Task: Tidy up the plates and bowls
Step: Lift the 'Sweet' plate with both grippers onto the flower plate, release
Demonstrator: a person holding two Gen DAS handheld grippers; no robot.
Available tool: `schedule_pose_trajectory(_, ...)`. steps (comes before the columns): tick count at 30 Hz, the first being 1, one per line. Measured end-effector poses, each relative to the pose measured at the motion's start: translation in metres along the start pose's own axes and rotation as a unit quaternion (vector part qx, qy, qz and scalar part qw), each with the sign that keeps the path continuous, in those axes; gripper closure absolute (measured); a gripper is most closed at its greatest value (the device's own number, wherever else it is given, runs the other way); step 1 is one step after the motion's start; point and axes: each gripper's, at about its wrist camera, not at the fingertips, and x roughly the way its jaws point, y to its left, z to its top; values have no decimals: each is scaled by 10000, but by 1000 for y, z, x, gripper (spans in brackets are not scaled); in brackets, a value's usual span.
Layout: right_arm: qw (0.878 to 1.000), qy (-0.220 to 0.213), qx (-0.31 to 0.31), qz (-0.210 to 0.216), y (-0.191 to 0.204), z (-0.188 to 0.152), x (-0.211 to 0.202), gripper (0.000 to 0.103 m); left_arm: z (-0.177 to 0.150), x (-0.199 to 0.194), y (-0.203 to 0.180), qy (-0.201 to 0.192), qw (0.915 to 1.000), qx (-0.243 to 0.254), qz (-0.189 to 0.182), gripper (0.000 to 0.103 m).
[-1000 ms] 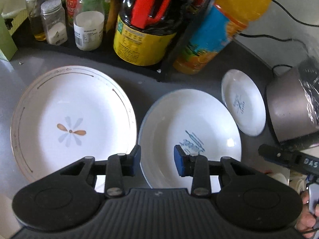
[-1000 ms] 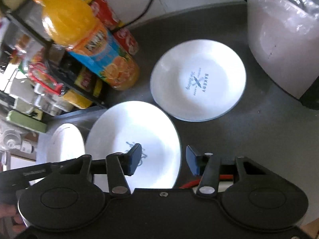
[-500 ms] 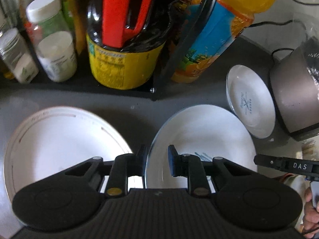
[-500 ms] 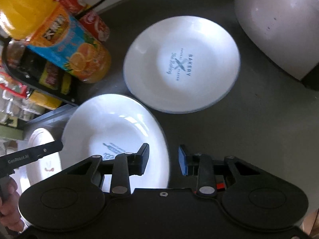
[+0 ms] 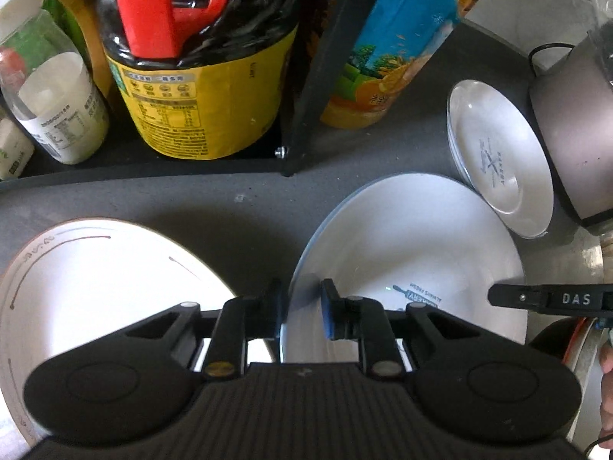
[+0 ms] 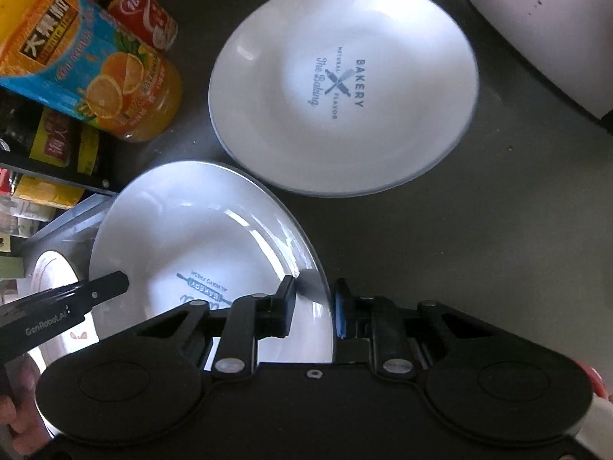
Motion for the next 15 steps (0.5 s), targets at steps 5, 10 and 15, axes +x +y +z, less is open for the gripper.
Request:
schedule_pose_trajectory(5, 10000, 35, -59, -1, 0, 6, 1, 82, -6, 1, -2, -126, 9993, -355, 24, 84)
schedule_pose_trajectory(10, 9997, 101, 181, 142, -10, 8, 1, 81, -13, -4, 2, -261, 9969, -713, -187, 84)
schedule_pose_trajectory(15, 9992, 156, 192, 306, -10, 6, -3, 82, -9, -16, 4, -401, 9943, -951, -272, 84)
